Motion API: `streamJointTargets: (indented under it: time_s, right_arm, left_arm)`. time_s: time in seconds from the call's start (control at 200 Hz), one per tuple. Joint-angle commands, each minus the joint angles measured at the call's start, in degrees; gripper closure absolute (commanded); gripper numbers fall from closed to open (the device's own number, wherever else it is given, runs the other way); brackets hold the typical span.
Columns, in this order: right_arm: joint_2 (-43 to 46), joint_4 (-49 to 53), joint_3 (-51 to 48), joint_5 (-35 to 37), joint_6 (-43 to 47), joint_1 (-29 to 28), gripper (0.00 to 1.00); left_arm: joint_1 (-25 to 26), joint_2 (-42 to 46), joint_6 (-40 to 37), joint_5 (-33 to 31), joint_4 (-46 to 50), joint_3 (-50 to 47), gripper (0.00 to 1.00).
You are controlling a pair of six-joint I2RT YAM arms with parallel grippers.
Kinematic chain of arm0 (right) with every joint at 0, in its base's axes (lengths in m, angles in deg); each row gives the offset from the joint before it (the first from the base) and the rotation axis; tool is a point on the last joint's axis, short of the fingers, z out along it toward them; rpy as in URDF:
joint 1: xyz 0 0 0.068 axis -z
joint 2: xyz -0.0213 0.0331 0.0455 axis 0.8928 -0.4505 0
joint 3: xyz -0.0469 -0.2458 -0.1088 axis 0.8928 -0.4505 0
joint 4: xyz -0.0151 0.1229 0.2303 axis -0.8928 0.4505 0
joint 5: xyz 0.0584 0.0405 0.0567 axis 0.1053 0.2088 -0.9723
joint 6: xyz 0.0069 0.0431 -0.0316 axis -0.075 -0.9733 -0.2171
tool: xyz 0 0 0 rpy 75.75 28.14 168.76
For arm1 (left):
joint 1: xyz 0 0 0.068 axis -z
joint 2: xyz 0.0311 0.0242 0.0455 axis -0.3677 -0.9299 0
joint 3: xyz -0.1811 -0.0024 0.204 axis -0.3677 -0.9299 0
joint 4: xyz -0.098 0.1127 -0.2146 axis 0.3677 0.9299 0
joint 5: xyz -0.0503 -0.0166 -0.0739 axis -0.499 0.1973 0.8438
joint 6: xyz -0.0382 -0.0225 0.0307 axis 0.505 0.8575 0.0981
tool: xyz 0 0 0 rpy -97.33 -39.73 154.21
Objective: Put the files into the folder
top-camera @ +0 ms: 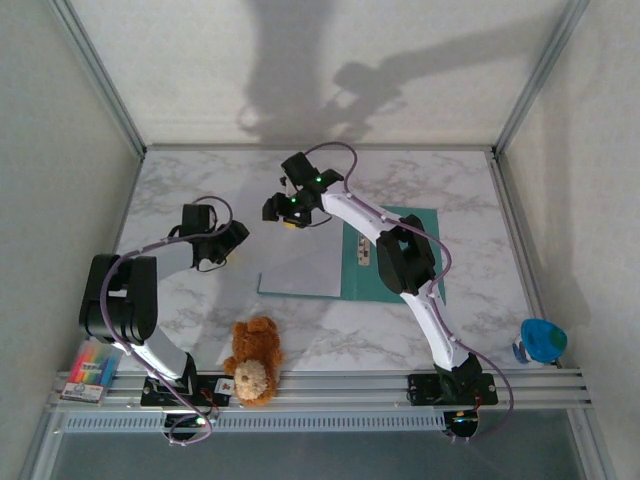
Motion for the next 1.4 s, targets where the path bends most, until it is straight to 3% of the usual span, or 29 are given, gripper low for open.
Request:
streamJointTargets:
  time_s: [0.0, 0.361, 0.961, 1.397]
  right_arm:
    - [-1.5, 5.5, 2.2, 5.6, 4.5, 1.9, 0.41]
    - [-5.1, 7.8, 4.9, 11.7, 7.0, 3.1, 0.41]
    - [-6.4, 5.3, 4.3, 5.1, 6.0, 3.5, 0.42]
    - [-4.8, 1.3, 1.8, -3.9, 5.2, 3.8, 0.43]
  left_arm:
    - [0.7, -0.8, -1.2, -2.5, 2.5, 2.1, 0.33]
    - [1.6, -1.5, -1.4, -3.1, 3.2, 3.6, 0.27]
    - [2.1, -2.6, -1.2, -3.1, 3.3, 4.4, 0.22]
    - [2.2, -3.1, -1.2, -3.2, 3.3, 4.2, 0.22]
